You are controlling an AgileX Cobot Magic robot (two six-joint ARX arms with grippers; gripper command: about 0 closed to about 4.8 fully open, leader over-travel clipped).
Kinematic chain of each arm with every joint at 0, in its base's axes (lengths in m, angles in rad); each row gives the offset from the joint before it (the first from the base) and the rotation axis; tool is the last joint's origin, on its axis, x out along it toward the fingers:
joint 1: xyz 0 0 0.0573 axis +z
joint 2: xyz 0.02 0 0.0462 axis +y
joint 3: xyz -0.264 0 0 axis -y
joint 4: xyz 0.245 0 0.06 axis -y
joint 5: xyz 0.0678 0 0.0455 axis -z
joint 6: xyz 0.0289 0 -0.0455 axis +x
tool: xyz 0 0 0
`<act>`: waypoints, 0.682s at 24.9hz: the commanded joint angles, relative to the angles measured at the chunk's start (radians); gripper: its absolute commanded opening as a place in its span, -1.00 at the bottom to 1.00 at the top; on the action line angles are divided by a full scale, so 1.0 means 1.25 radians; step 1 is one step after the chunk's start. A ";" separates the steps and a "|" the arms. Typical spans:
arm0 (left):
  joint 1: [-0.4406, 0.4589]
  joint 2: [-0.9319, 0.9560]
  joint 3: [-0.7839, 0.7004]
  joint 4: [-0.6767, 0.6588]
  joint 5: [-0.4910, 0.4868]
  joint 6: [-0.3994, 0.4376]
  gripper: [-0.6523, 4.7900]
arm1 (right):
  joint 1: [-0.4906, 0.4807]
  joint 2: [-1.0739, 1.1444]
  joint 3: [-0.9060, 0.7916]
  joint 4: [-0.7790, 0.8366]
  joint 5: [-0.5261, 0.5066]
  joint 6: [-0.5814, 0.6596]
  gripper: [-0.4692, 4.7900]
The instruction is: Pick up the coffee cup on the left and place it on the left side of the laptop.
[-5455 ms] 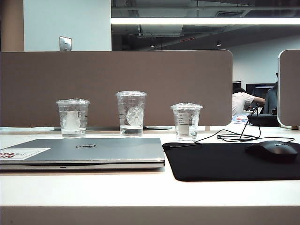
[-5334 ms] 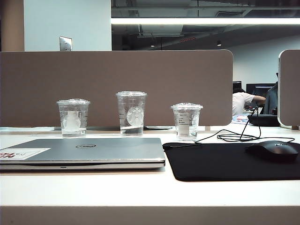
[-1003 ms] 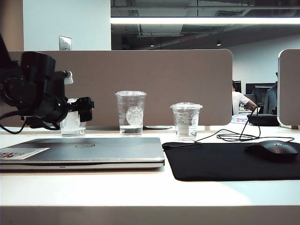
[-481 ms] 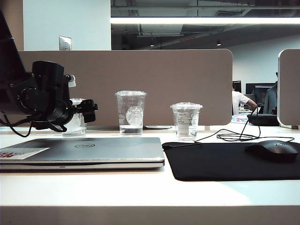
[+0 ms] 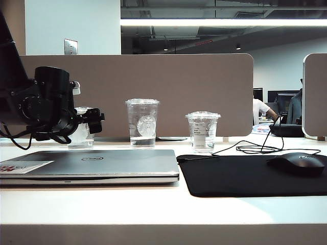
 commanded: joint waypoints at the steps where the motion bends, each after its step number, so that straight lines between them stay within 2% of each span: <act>1: 0.001 0.005 0.001 0.010 0.000 0.006 1.00 | 0.001 -0.002 0.005 0.016 -0.002 -0.002 -0.84; 10: -0.003 0.020 0.033 -0.015 0.004 0.007 1.00 | 0.001 -0.002 0.005 0.015 -0.002 -0.002 -0.84; 17: -0.004 0.046 0.122 -0.076 -0.002 0.022 1.00 | 0.001 -0.002 0.005 0.016 -0.002 -0.002 -0.84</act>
